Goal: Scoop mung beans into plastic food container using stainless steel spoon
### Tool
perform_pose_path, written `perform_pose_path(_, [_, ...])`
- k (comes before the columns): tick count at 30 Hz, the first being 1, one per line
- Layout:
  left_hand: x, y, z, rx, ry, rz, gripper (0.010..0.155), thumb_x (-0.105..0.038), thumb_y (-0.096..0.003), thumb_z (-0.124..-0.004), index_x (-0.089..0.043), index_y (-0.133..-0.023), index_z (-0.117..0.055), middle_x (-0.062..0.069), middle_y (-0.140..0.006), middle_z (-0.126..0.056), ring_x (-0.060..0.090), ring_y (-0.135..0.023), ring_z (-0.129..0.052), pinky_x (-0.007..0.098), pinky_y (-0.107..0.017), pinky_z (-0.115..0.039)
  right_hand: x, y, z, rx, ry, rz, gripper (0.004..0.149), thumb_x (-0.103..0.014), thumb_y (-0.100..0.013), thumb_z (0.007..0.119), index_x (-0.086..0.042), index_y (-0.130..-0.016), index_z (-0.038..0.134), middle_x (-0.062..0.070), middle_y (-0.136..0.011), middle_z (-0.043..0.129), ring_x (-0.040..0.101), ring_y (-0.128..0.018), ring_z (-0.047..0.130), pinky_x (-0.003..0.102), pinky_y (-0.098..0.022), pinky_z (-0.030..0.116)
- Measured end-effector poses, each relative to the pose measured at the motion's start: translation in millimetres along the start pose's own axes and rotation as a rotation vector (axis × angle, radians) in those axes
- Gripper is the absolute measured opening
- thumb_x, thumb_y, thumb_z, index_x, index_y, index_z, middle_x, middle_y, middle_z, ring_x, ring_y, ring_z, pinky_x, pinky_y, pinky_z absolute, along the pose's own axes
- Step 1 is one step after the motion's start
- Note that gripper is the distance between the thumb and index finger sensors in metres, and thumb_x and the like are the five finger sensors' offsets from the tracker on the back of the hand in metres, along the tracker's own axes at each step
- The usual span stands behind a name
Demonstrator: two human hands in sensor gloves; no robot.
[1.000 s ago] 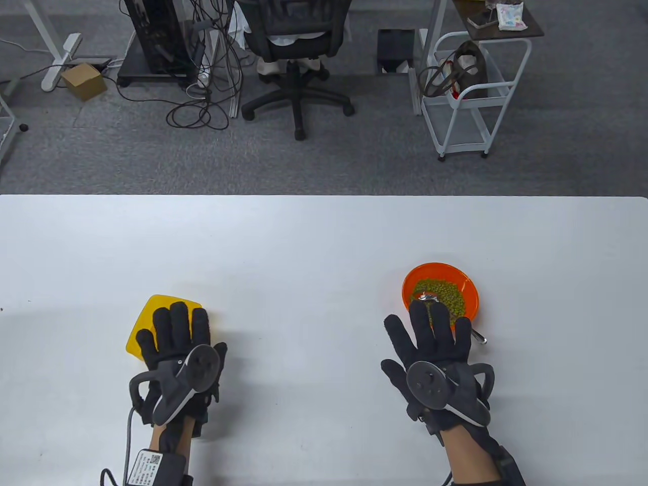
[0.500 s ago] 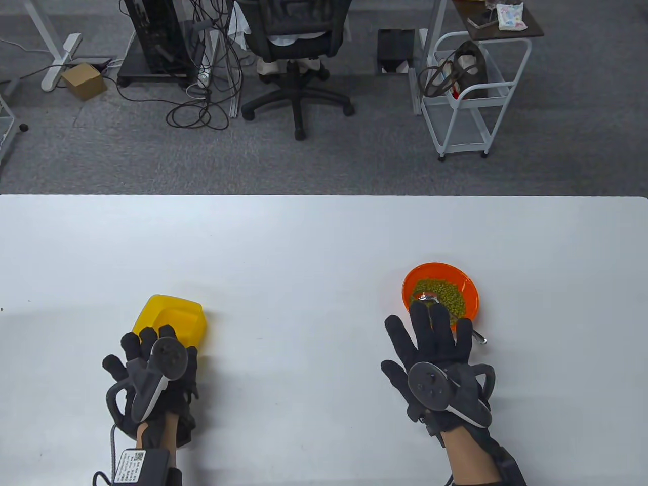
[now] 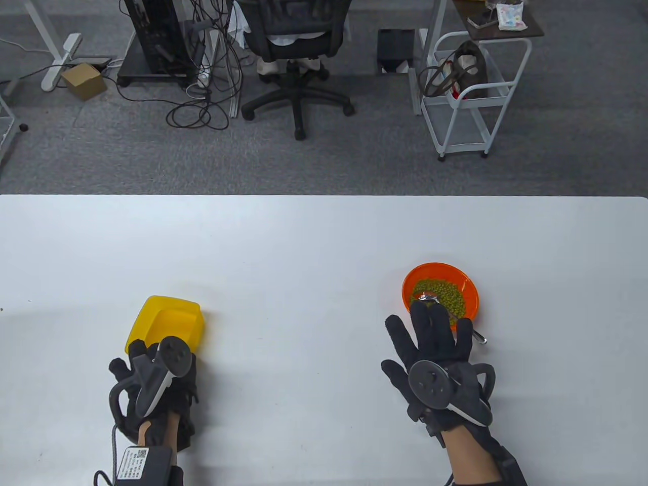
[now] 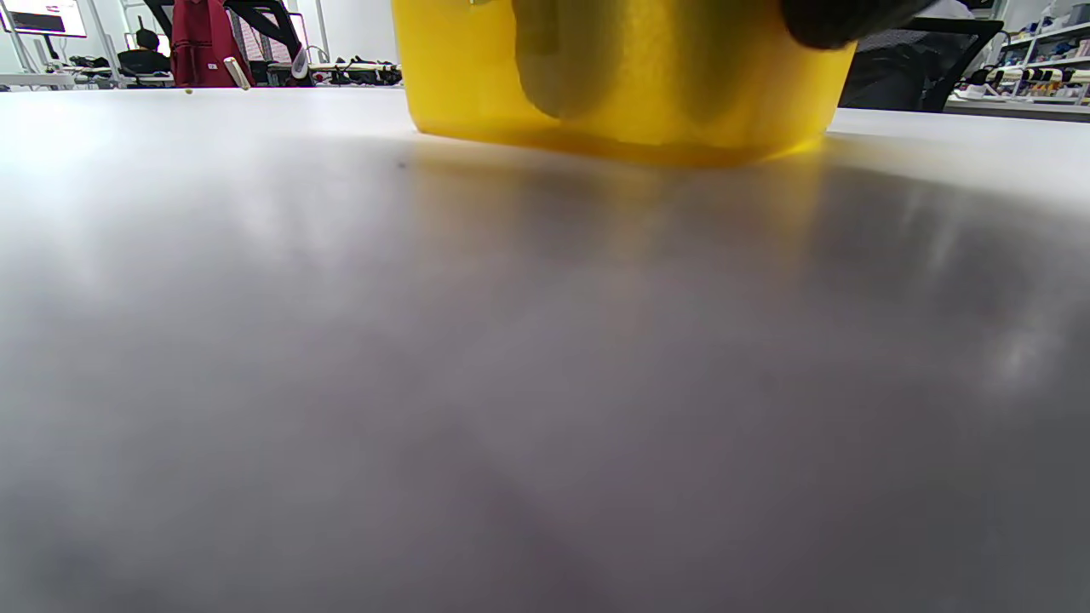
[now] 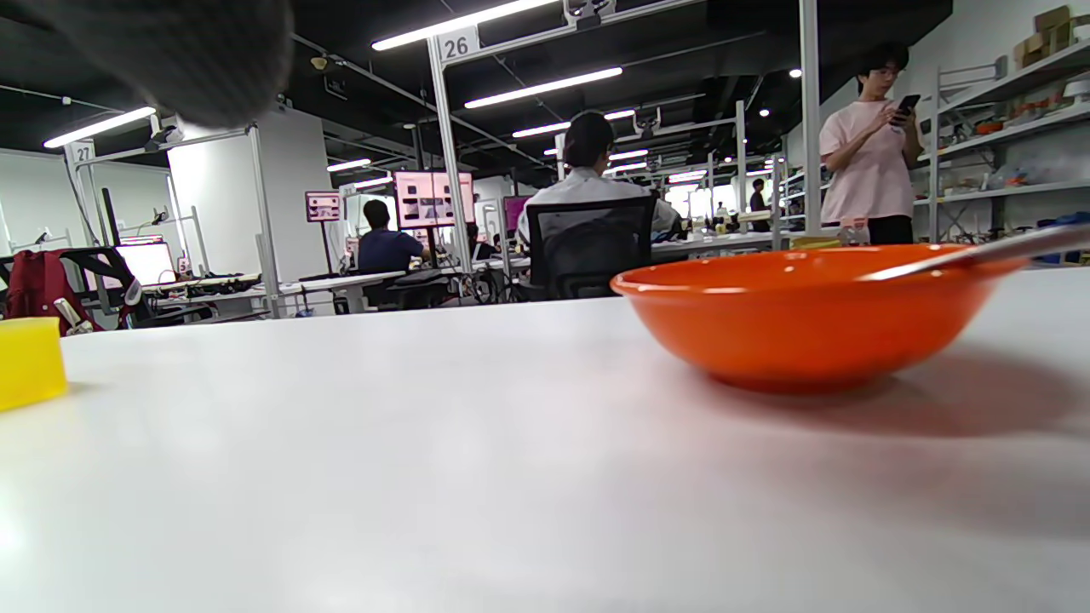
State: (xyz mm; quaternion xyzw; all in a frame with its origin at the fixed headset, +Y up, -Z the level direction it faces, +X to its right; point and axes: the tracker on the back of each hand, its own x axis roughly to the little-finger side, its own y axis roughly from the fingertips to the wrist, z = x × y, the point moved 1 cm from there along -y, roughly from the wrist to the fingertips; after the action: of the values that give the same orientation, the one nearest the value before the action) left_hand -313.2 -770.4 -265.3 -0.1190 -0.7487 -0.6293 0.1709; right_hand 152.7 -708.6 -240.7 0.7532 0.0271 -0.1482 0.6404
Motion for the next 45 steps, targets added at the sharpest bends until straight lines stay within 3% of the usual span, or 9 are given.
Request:
perform_pose_path(4, [0,0,1,-0.024,0.021,0.001,0.045,-0.053,-0.0461,-0.064,-0.047,-0.090,-0.070,0.002,-0.105,-0.065,0.035,-0.112,-0.035,0.075,-0.075,-0.023,3,1,-2,0.002,-0.010,0.012,0.080,-0.061,-0.050,0.071,-0.044,-0.106,0.017,-0.006,-0.108,-0.013,0.035,-0.105,-0.003,0.068,-0.066,-0.004])
perform_pose_path(10, [-14,9,16,-0.099,0.062,-0.079,0.044,-0.053,-0.0461,-0.065,-0.052,-0.090,-0.069,-0.001,-0.114,-0.049,0.030,-0.115,-0.022,0.075,-0.074,-0.016,7,2,-7,0.020,-0.034,0.022,0.079,-0.061,-0.050,0.070,-0.044,-0.106,0.017,-0.006,-0.108,-0.013,0.035,-0.105,-0.003,0.068,-0.066,-0.004])
perform_pose_path(16, [-51,28,46,-0.175,0.162,-0.207,0.042,-0.046,-0.0456,-0.072,-0.051,-0.087,-0.071,-0.003,-0.115,-0.050,0.027,-0.114,-0.017,0.070,-0.075,-0.013,11,1,-10,0.025,-0.071,0.032,0.079,-0.061,-0.050,0.070,-0.044,-0.106,0.017,-0.006,-0.108,-0.013,0.035,-0.105,-0.003,0.068,-0.066,-0.004])
perform_pose_path(21, [-105,46,58,-0.215,0.086,-0.376,0.042,-0.044,-0.0448,-0.074,-0.054,-0.085,-0.071,-0.005,-0.115,-0.054,0.026,-0.115,-0.022,0.068,-0.077,-0.019,14,2,-15,0.042,-0.101,0.044,0.079,-0.061,-0.050,0.070,-0.044,-0.107,0.017,-0.007,-0.108,-0.013,0.035,-0.106,-0.003,0.068,-0.066,-0.005])
perform_pose_path(24, [-141,58,51,-0.184,0.036,-0.486,0.042,-0.044,-0.0449,-0.074,-0.055,-0.085,-0.070,-0.006,-0.115,-0.057,0.025,-0.115,-0.025,0.066,-0.079,-0.023,17,3,-17,0.056,-0.109,0.056,0.079,-0.061,-0.050,0.070,-0.044,-0.107,0.017,-0.007,-0.109,-0.012,0.035,-0.106,-0.003,0.068,-0.065,-0.006])
perform_pose_path(29, [-193,68,26,-0.219,-0.155,-0.601,0.042,-0.044,-0.0439,-0.074,-0.056,-0.084,-0.070,-0.007,-0.114,-0.060,0.024,-0.114,-0.031,0.063,-0.081,-0.028,20,3,-17,0.047,-0.138,0.063,0.079,-0.060,-0.051,0.070,-0.044,-0.107,0.017,-0.007,-0.108,-0.013,0.034,-0.106,-0.003,0.068,-0.065,-0.007])
perform_pose_path(33, [-218,67,12,-0.194,-0.127,-0.668,0.041,-0.043,-0.0431,-0.075,-0.056,-0.082,-0.071,-0.008,-0.112,-0.065,0.022,-0.114,-0.034,0.060,-0.082,-0.033,22,3,-18,0.051,-0.160,0.069,0.079,-0.060,-0.051,0.070,-0.044,-0.107,0.017,-0.007,-0.108,-0.013,0.034,-0.106,-0.003,0.068,-0.065,-0.007])
perform_pose_path(38, [-230,59,3,-0.148,-0.086,-0.679,0.042,-0.041,-0.0423,-0.075,-0.056,-0.081,-0.071,-0.009,-0.111,-0.066,0.022,-0.113,-0.038,0.057,-0.082,-0.036,25,2,-17,0.040,-0.187,0.082,0.078,-0.060,-0.051,0.070,-0.044,-0.107,0.018,-0.008,-0.108,-0.013,0.033,-0.106,-0.003,0.067,-0.065,-0.008])
perform_pose_path(45, [-225,44,-6,-0.123,-0.073,-0.655,0.043,-0.039,-0.0416,-0.077,-0.056,-0.080,-0.071,-0.009,-0.109,-0.069,0.019,-0.112,-0.044,0.055,-0.081,-0.036,24,-2,-12,0.012,-0.184,0.077,0.078,-0.060,-0.051,0.070,-0.044,-0.107,0.017,-0.007,-0.108,-0.013,0.033,-0.106,-0.003,0.067,-0.065,-0.008])
